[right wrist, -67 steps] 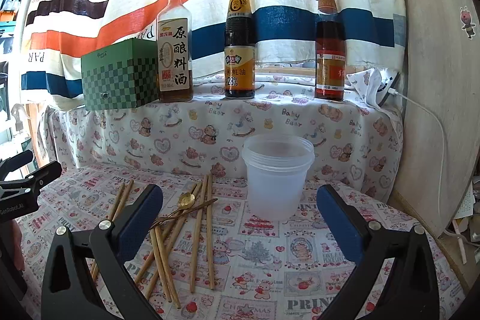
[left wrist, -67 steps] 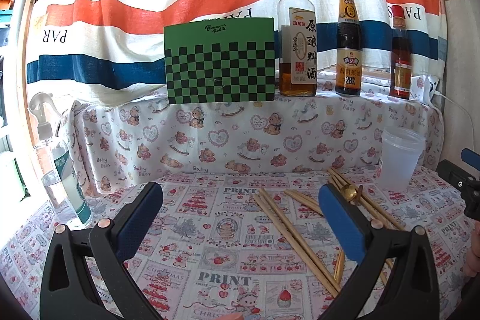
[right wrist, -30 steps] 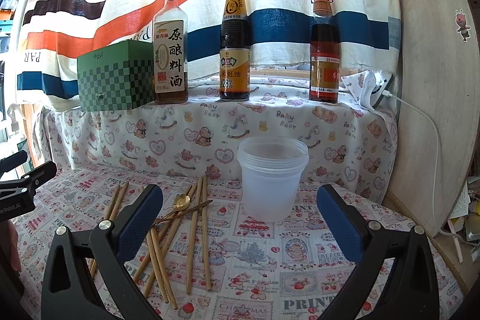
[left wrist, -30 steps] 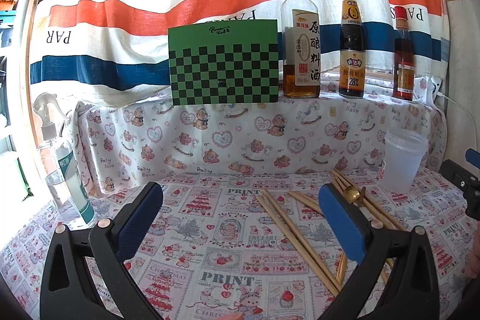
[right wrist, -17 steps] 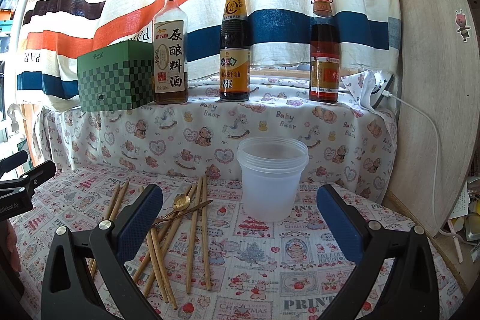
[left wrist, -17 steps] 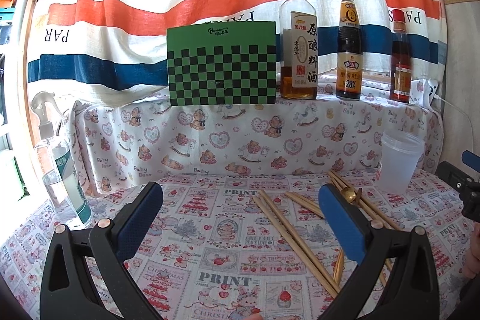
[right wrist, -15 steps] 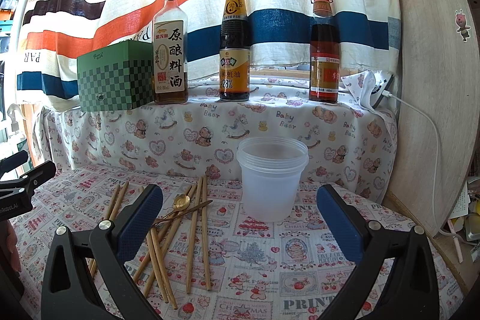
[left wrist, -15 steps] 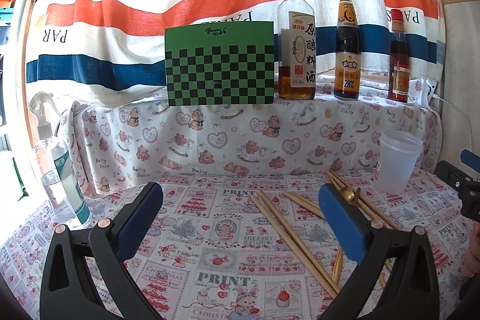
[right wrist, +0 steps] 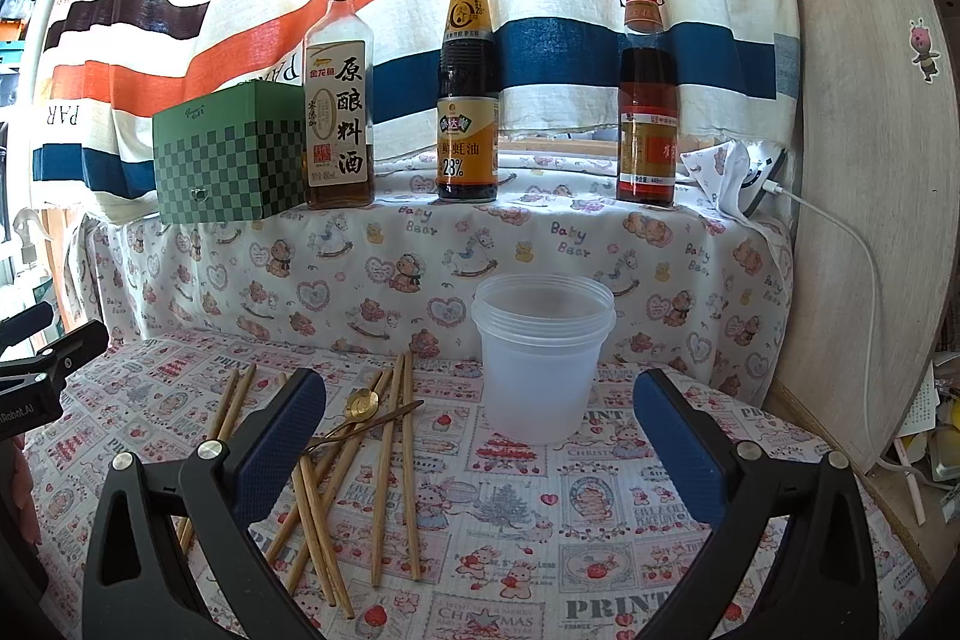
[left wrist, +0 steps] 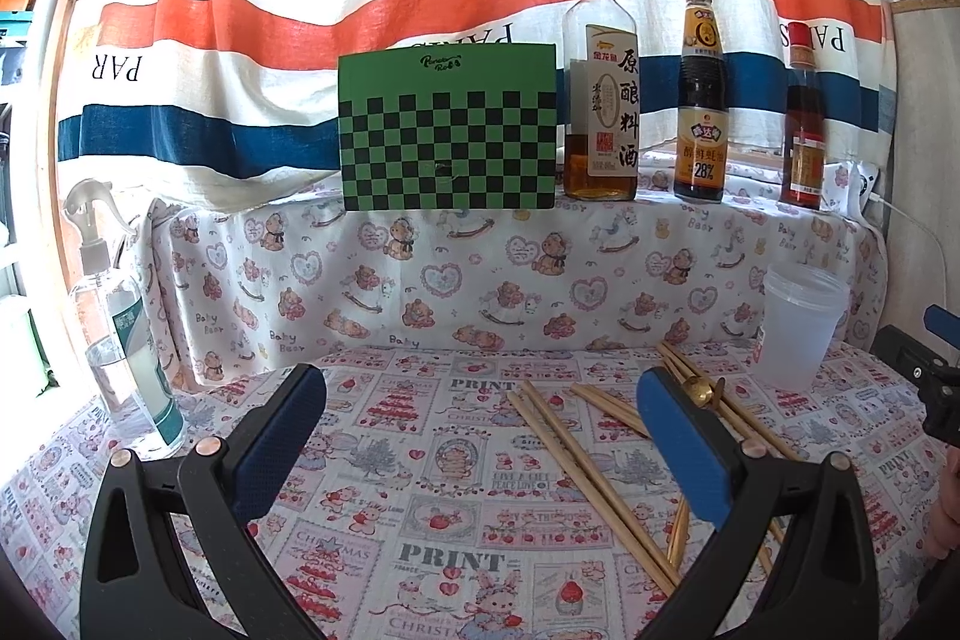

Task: Organize utensils

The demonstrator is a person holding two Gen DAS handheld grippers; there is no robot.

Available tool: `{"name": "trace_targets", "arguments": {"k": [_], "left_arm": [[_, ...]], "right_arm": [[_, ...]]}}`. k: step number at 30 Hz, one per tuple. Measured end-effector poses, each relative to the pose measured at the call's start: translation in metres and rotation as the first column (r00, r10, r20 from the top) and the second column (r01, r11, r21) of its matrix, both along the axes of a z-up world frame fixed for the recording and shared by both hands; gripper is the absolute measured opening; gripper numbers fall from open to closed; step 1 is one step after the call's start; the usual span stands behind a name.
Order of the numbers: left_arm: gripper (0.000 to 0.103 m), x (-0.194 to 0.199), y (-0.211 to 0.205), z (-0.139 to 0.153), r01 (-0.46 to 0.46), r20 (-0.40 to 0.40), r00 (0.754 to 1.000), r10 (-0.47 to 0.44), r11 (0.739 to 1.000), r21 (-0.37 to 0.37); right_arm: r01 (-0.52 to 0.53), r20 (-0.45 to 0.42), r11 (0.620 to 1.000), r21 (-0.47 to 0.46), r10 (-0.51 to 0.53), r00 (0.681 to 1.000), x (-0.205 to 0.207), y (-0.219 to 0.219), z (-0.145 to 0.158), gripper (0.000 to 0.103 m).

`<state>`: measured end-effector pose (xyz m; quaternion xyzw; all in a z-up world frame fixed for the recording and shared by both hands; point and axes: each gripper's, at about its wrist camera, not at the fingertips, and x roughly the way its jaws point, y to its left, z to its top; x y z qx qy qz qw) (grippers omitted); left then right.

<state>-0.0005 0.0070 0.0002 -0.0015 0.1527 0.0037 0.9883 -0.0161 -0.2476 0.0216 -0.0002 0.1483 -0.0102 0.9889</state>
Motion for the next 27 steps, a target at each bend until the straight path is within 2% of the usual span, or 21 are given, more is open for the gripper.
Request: {"name": "trace_targets", "arguments": {"k": [11,21,23,26,27], "left_arm": [[0.103,-0.0008,0.0014,0.0006,-0.019,0.005,1.000,0.019,1.000,0.000],[0.102,-0.0019,-0.0036,0.0005,0.037,0.003,0.999,-0.037,0.999,0.007],[0.102,-0.0014,-0.0058,0.0004,0.007,0.000,1.000,-0.007,1.000,0.025],[0.102,0.0006,-0.0073,0.0000,-0.104,-0.008,0.995,0.104,0.993,0.062],[0.102,0.0008,-0.0061,0.0000,-0.098,-0.007,0.995,0.098,0.994,0.053]], "right_arm": [[0.000,0.000,1.000,0.000,0.000,1.000,0.0006,0.0006,0.0000,0.103],[0.005,-0.005,1.000,0.003,-0.005,1.000,0.0005,-0.0039,-0.0005,0.103],[0.002,-0.005,1.000,0.002,-0.002,1.000,0.0004,-0.0032,-0.0003,0.103],[0.001,-0.004,1.000,0.000,-0.001,1.000,0.0003,-0.0026,0.0000,0.103],[0.002,-0.005,1.000,0.001,-0.002,1.000,0.0002,-0.0027,0.0000,0.103]]}}
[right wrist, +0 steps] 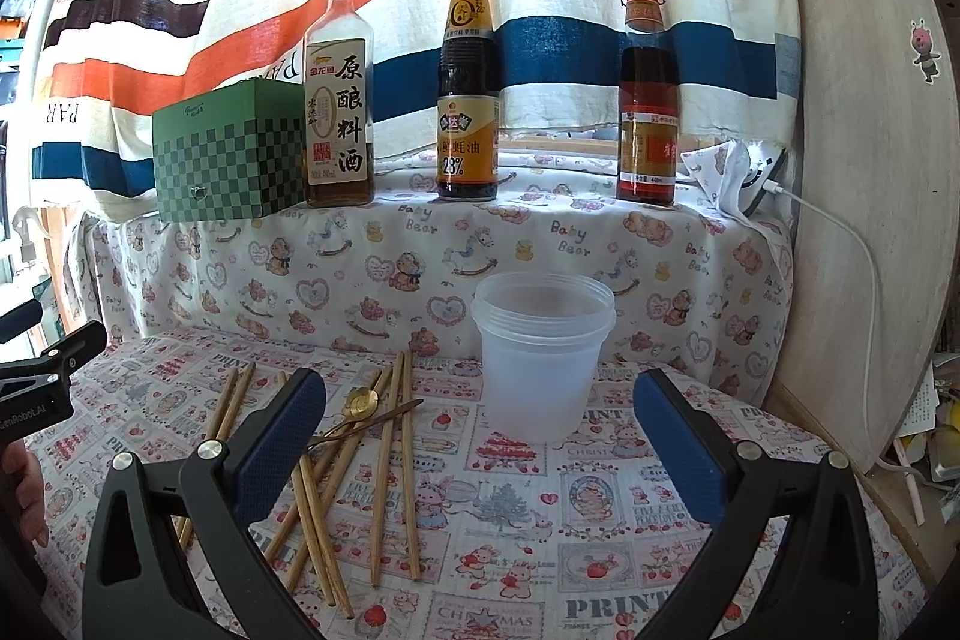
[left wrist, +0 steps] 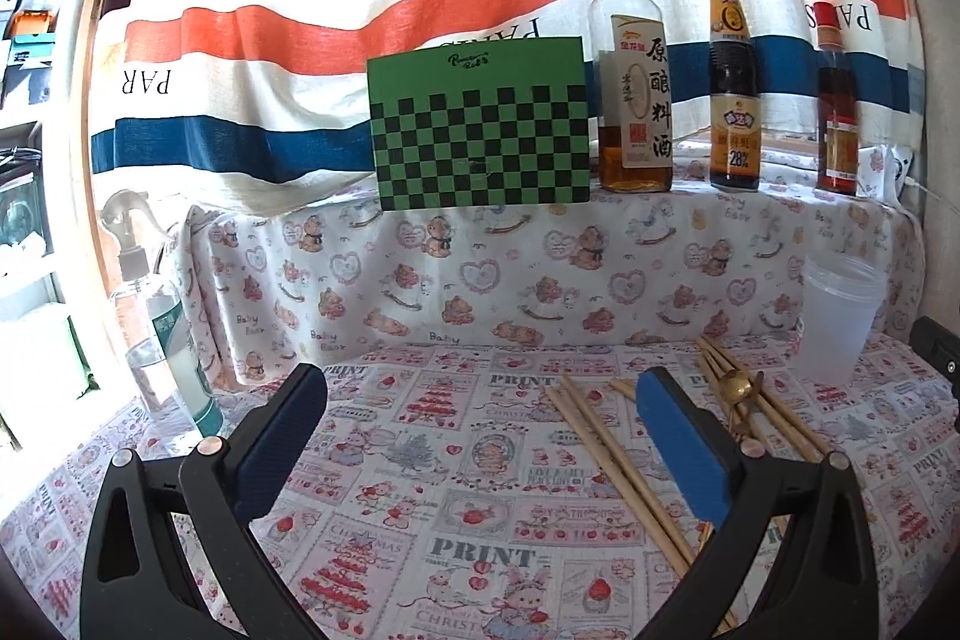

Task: Organize utensils

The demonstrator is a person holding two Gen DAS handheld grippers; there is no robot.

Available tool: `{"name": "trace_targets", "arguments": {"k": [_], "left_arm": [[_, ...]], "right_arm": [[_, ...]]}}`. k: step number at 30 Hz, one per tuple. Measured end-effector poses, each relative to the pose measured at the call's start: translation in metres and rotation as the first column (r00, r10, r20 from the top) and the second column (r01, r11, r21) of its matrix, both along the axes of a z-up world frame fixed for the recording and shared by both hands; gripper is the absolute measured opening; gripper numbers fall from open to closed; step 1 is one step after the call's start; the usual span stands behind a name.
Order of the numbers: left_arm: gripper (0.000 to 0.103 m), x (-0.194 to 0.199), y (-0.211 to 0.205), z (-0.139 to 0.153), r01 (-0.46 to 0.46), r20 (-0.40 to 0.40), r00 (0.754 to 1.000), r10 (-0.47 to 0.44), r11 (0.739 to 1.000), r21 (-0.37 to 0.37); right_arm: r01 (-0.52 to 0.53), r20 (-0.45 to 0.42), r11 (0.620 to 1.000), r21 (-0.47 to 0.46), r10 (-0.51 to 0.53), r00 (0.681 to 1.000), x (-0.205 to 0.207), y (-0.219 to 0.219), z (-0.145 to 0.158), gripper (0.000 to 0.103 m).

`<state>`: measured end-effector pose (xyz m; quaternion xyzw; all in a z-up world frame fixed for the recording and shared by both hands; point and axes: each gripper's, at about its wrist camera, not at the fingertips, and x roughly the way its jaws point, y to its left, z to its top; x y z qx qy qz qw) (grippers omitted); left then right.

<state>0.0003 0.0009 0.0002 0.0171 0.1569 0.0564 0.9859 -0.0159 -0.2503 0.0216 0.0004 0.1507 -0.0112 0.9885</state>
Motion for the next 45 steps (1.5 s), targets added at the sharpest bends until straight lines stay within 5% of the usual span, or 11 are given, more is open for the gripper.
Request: {"name": "trace_targets", "arguments": {"k": [4,13,20,24,27,31,34,36,40,43,45], "left_arm": [[0.102,-0.002,0.005,0.001,0.070,0.026,0.997,-0.069,0.996,-0.047],[0.103,0.002,0.004,0.005,0.112,-0.007,0.994,-0.112,0.994,-0.006],[0.101,0.020,0.009,0.020,0.169,-0.184,0.965,-0.185,0.981,-0.099],[0.078,0.041,-0.005,0.028,0.212,-0.311,0.913,-0.262,0.960,-0.185],[0.069,0.053,-0.025,0.030,0.261,-0.382,0.862,-0.334,0.937,-0.232],[0.036,0.075,-0.065,0.023,0.328,-0.509,0.753,-0.418,0.908,-0.261],[0.034,0.092,-0.094,0.010,0.366,-0.595,0.665,-0.452,0.891,-0.268],[0.032,0.102,-0.111,0.001,0.376,-0.634,0.619,-0.463,0.884,-0.278],[0.031,0.117,-0.137,-0.012,0.380,-0.682,0.629,-0.373,0.913,-0.149],[0.031,0.129,-0.138,-0.025,0.348,-0.722,0.587,-0.365,0.920,-0.182],[0.024,0.133,-0.137,-0.031,0.328,-0.728,0.591,-0.348,0.928,-0.177]], "right_arm": [[-0.003,-0.005,1.000,0.004,0.003,1.000,0.000,0.000,0.000,0.103],[-0.009,0.008,1.000,0.005,0.009,1.000,-0.002,0.002,0.001,0.103],[-0.007,-0.007,0.999,0.044,0.007,1.000,0.002,-0.006,0.001,0.103],[0.027,-0.033,0.996,0.082,-0.024,0.999,0.007,-0.020,0.003,0.102],[0.033,-0.046,0.990,0.141,-0.027,0.999,0.009,-0.036,0.007,0.089],[0.033,-0.068,0.977,0.211,-0.019,0.998,0.012,-0.054,0.009,0.062],[0.026,-0.120,0.964,0.265,0.006,0.993,0.021,-0.063,0.005,0.046],[0.016,-0.158,0.957,0.289,0.032,0.987,0.027,-0.066,0.003,0.045],[0.039,-0.182,0.953,0.300,0.017,0.983,0.032,-0.072,0.001,0.045],[0.049,-0.186,0.947,0.317,0.011,0.982,0.031,-0.078,0.002,0.045],[0.053,-0.187,0.941,0.334,0.011,0.982,0.030,-0.080,0.004,0.045]]}}
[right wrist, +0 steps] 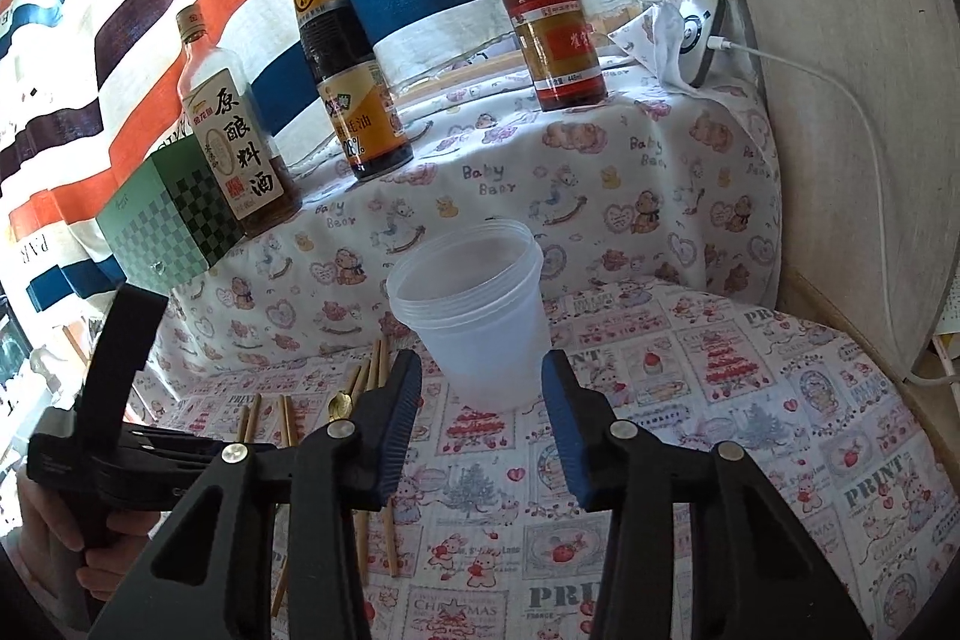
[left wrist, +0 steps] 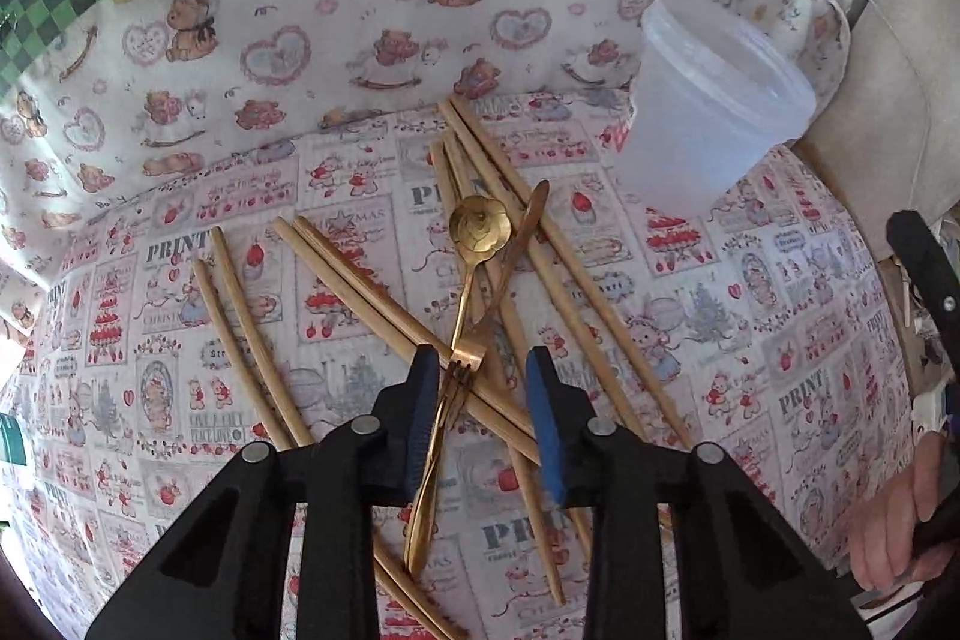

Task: Organize utensils
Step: 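Lower the left tool onto the gold fork and close on it, then grasp a wooden chopstick with the right tool while the left tool holds the gold fork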

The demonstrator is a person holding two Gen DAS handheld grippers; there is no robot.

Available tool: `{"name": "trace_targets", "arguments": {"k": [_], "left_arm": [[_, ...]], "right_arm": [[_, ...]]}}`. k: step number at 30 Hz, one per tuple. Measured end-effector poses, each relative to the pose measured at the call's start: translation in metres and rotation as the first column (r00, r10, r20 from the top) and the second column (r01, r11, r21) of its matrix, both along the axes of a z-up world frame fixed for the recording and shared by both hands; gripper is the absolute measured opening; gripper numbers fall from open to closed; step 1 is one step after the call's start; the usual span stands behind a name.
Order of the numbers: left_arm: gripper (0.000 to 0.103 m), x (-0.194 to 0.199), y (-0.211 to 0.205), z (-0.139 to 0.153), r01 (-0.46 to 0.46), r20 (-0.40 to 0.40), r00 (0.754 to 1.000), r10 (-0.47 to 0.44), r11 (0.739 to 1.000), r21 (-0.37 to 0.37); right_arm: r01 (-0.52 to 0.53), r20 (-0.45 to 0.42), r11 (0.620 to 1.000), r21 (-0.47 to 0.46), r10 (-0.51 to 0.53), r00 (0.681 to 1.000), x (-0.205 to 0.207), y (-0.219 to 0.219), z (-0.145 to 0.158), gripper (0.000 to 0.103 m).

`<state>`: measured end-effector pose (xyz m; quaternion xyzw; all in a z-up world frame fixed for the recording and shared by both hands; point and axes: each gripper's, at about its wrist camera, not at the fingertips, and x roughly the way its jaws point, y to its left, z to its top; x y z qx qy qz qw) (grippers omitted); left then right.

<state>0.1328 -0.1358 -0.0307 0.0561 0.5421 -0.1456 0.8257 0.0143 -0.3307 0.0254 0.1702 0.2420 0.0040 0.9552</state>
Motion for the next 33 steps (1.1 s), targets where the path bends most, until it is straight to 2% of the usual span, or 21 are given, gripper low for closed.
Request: {"name": "trace_targets", "arguments": {"k": [2,5,9,10,14,20,23,26,29,31,33], "left_arm": [[0.020,0.002,0.000,-0.005,-0.002,0.001,1.000,0.002,1.000,-0.006],[0.019,0.007,-0.005,-0.008,0.008,0.011,1.000,-0.009,1.000,0.002],[0.006,0.010,-0.010,-0.007,0.004,0.013,1.000,-0.004,1.000,0.024],[0.002,0.011,-0.008,-0.006,0.001,0.005,1.000,-0.001,1.000,0.016],[0.002,0.011,0.012,-0.002,-0.033,-0.022,0.999,0.031,0.996,-0.086],[0.002,-0.024,0.041,0.017,-0.014,0.023,1.000,0.018,0.990,-0.139],[0.002,-0.046,0.060,0.032,-0.020,0.109,0.993,0.039,0.986,-0.165],[0.002,-0.068,0.080,0.043,-0.024,0.215,0.974,0.077,0.971,-0.236],[0.002,-0.078,0.109,0.049,-0.047,0.268,0.953,0.145,0.939,-0.342],[0.002,-0.077,0.124,0.046,-0.077,0.278,0.940,0.196,0.918,-0.388],[0.002,-0.071,0.135,0.040,-0.105,0.244,0.944,0.220,0.906,-0.411]], "right_arm": [[0.001,-0.005,1.000,0.000,-0.001,1.000,0.000,0.000,0.000,0.045],[-0.003,-0.010,1.000,-0.012,0.003,1.000,0.001,0.004,-0.001,0.045],[-0.010,-0.012,0.999,-0.034,0.010,1.000,0.001,0.008,-0.002,0.045],[-0.010,-0.011,0.999,-0.040,0.010,1.000,0.000,0.009,-0.003,0.045],[-0.013,-0.010,0.998,-0.057,0.012,1.000,0.000,0.013,-0.003,0.045],[-0.026,-0.014,0.998,-0.061,0.025,1.000,0.000,0.016,-0.004,0.045],[-0.039,-0.019,0.997,-0.067,0.038,0.999,0.000,0.019,-0.005,0.045],[-0.070,-0.024,0.994,-0.084,0.068,0.997,0.000,0.024,-0.005,0.042],[-0.146,-0.026,0.988,-0.053,0.145,0.989,-0.002,0.028,-0.004,0.028],[-0.220,-0.037,0.975,-0.019,0.219,0.975,-0.002,0.032,-0.003,0.023],[-0.273,-0.068,0.962,0.012,0.274,0.959,0.003,0.039,-0.004,0.022]]}}
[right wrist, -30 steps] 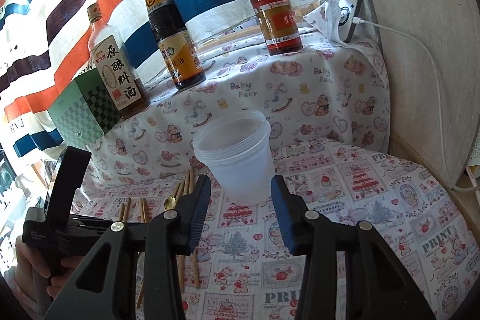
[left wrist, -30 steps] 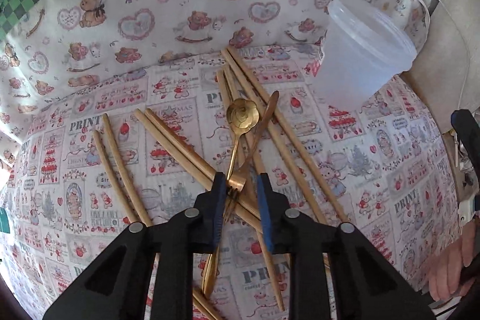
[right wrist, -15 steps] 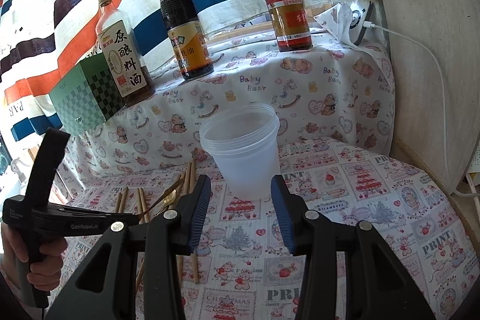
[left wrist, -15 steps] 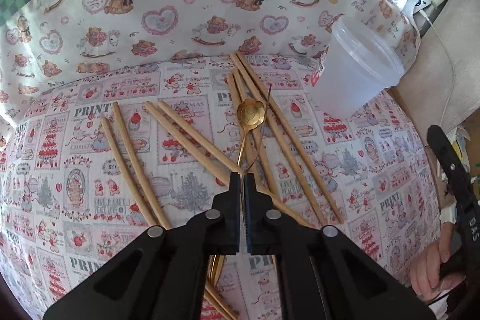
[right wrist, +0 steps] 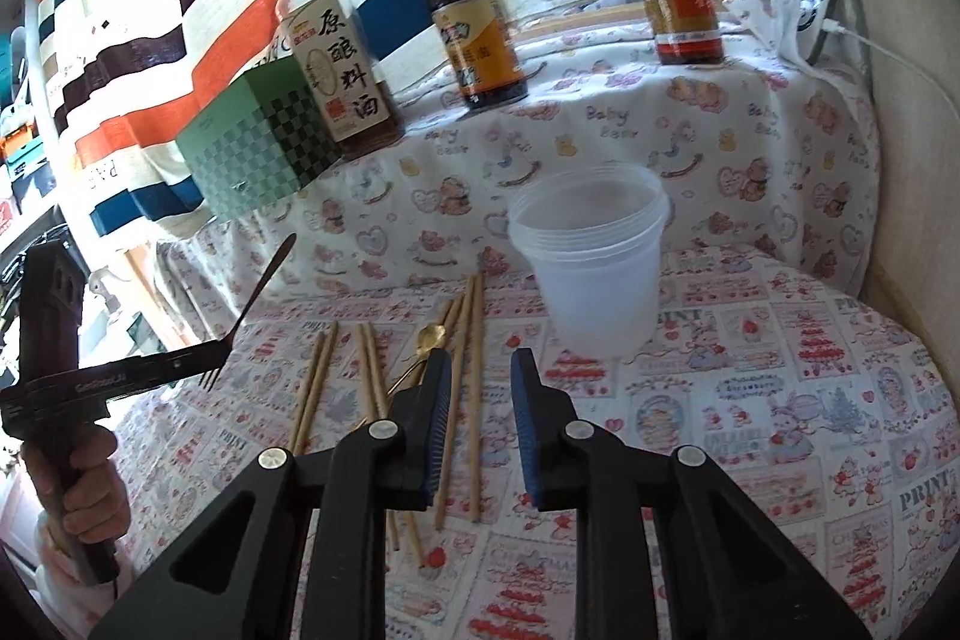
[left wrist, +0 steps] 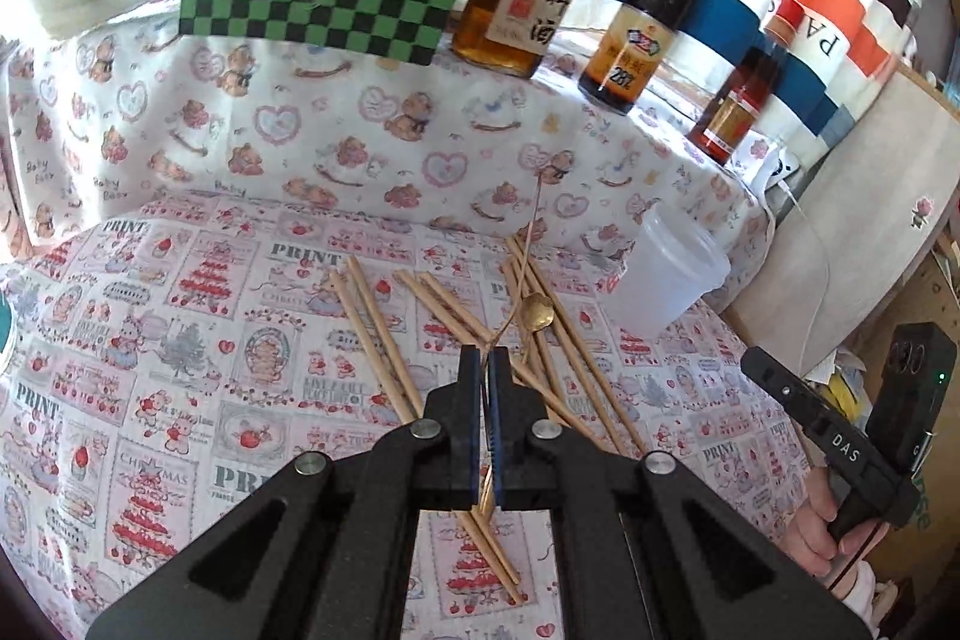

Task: Organize utensils
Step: 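Grasp a wooden chopstick with the right tool while the left tool holds the gold fork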

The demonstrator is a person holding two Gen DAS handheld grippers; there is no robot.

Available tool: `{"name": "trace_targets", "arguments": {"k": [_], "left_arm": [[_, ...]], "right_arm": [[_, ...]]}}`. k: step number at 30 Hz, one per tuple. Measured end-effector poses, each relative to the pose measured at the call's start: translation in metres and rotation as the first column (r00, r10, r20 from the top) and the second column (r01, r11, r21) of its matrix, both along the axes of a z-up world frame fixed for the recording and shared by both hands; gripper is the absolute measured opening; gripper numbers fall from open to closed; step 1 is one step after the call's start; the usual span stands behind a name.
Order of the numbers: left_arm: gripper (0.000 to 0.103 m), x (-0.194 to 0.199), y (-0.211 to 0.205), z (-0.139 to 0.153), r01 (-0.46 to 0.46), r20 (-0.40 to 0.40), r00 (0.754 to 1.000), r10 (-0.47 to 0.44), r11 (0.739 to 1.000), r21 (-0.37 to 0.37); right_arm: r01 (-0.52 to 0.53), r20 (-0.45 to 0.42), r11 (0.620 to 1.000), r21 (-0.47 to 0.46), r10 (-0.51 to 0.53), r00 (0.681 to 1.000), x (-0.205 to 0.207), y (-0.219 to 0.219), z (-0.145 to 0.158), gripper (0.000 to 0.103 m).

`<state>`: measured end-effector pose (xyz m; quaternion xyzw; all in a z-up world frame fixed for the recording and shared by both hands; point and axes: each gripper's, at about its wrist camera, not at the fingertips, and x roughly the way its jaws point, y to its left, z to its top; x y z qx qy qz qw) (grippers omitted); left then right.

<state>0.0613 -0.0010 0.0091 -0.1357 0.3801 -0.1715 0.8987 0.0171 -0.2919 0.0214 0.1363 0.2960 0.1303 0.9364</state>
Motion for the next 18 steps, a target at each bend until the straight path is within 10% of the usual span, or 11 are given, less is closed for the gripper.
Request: {"name": "trace_targets", "arguments": {"k": [18], "left_arm": [[0.002,0.031,0.032,-0.053,-0.185,-0.224,0.952,0.208,0.975,0.120]], "right_arm": [[-0.236,-0.386,0.931,-0.279,0.117,0.915,0.111,0.133,-0.042,0.021]]}}
